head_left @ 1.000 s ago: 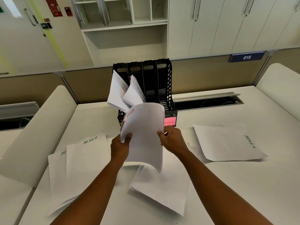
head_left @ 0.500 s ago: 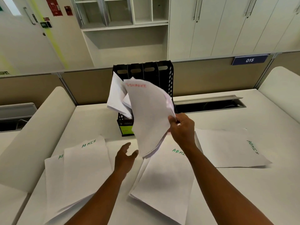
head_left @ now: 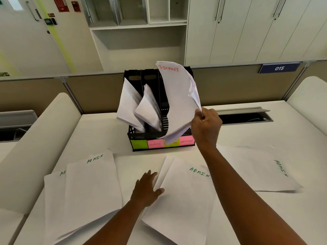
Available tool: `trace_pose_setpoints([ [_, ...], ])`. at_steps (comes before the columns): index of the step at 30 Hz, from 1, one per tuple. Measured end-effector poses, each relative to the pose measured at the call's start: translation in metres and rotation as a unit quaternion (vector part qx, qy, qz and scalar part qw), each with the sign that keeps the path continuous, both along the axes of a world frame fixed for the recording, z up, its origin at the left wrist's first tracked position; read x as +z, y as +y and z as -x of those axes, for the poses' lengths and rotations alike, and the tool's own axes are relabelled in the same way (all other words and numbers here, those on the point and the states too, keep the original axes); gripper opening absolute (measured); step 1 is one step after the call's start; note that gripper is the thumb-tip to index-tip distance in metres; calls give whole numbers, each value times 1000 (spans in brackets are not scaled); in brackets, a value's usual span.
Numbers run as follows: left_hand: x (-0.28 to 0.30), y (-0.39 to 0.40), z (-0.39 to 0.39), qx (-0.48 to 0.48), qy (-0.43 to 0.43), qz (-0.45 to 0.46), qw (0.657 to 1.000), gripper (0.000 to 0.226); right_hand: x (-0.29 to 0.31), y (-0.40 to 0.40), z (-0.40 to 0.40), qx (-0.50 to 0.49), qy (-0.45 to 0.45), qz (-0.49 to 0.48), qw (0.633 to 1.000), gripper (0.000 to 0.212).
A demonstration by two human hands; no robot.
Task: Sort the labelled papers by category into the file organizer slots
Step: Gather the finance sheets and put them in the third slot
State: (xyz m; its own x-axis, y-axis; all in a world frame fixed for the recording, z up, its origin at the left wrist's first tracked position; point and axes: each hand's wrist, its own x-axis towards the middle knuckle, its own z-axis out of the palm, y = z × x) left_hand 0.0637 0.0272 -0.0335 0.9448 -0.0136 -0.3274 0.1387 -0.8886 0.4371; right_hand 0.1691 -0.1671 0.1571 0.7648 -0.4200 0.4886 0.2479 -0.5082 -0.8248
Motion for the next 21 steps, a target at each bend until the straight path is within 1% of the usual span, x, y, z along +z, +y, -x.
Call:
trace_pose_setpoints([
  [4, -6, 0, -11, -26, 15, -31, 999, 76, -7, 10, -21, 8, 21, -9, 1000, 22],
  [10, -14, 2, -27, -40, 11, -45, 998, 77, -16, 23, -52, 8, 31, 16, 999, 20],
  [15, -23, 2, -37, -41, 15, -33, 999, 78, -30, 31, -77, 13, 70, 8, 997, 20],
  [21, -33, 2, -45, -31, 0, -8, 999, 74, -40, 36, -102, 14, 69, 2, 998, 24],
])
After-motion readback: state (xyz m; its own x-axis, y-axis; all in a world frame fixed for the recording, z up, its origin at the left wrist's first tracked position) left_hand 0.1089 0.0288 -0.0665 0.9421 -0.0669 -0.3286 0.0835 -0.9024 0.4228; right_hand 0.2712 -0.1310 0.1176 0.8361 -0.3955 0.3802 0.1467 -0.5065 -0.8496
